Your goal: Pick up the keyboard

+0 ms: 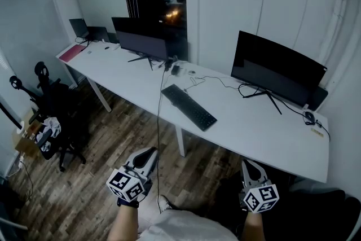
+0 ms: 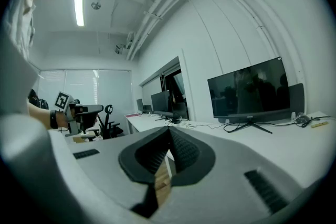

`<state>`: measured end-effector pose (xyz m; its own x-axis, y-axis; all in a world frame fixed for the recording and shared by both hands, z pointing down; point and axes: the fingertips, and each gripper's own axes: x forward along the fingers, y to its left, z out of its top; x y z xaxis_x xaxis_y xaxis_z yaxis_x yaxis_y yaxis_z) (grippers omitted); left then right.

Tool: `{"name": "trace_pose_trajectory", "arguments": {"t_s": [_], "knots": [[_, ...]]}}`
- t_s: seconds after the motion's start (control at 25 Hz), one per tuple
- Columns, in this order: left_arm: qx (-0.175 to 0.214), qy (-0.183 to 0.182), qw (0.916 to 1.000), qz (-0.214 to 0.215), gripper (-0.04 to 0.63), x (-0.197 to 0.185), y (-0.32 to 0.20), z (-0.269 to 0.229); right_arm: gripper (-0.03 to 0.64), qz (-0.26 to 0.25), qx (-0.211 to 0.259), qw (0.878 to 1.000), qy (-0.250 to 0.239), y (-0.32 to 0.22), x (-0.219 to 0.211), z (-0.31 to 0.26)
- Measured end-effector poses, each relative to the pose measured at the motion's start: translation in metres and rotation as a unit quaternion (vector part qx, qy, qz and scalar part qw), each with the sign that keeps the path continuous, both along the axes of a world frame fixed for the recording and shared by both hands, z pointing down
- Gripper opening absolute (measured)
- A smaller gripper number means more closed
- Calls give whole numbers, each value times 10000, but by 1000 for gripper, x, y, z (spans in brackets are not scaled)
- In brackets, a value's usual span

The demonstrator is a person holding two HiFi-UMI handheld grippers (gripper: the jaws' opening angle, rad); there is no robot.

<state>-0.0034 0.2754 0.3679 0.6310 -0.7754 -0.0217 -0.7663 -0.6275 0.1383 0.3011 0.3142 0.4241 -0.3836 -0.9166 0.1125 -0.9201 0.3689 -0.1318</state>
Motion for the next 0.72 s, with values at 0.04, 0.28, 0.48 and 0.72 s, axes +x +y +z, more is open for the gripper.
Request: {"name": "trace_pose_trajectory", "arguments": {"t_s": [0.04,0.28,0.48,0.72], "knots": [[23,11,10000,26,28,0,0,3,3,2,-8,10000,-1,0,0,1],[-24,-21,10000,7,28,0,1,2,3,-10,-50,10000,6,2,-3,4],[-32,-16,10000,19,28,2,3,3,3,-17,-73,10000,-2,4,-2,5],[-74,-44,10000,14,28,6,3,1,3,-5,-79,10000,-17,2,1,6]]}}
